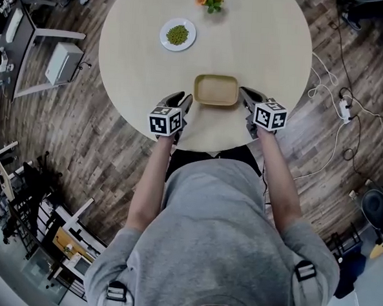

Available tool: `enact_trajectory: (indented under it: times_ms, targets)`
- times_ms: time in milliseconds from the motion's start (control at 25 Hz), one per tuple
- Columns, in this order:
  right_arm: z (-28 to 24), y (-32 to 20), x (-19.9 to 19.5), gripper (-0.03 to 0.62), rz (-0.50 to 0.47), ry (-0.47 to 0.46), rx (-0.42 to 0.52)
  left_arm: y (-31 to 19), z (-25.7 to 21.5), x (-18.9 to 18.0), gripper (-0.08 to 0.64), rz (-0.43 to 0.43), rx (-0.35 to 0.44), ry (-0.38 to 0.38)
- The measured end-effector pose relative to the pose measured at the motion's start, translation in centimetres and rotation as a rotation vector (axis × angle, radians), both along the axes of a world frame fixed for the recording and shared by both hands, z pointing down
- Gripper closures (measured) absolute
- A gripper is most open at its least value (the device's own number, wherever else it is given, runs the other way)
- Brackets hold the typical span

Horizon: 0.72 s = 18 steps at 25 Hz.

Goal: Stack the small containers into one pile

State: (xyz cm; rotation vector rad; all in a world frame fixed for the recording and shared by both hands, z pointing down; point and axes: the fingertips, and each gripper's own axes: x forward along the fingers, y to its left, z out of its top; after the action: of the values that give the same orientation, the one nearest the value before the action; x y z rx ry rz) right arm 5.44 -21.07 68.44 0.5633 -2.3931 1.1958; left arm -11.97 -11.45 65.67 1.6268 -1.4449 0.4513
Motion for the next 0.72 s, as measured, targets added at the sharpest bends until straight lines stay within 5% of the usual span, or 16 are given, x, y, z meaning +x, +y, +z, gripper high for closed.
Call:
enact_trajectory:
  times_ms: [280,520,720]
  targets:
    - [-2.1,2.2,-0.7,0.584,-0.191,0.017,0.151,1.5,-2.4,1.1,0.528,-0.109,0.099,0.034]
    - [-3.3,4.8,-1.3,0.586,-0.333,0.064,0.242,2.4,-4.0,2.9,0.540,-0.017,0.142,0.018]
    - [-4.2,6.3,-1.9,0.586,-0.354,0.093,0.300,3.0,-4.7,3.1,0.541,0.059,0.169,0.013]
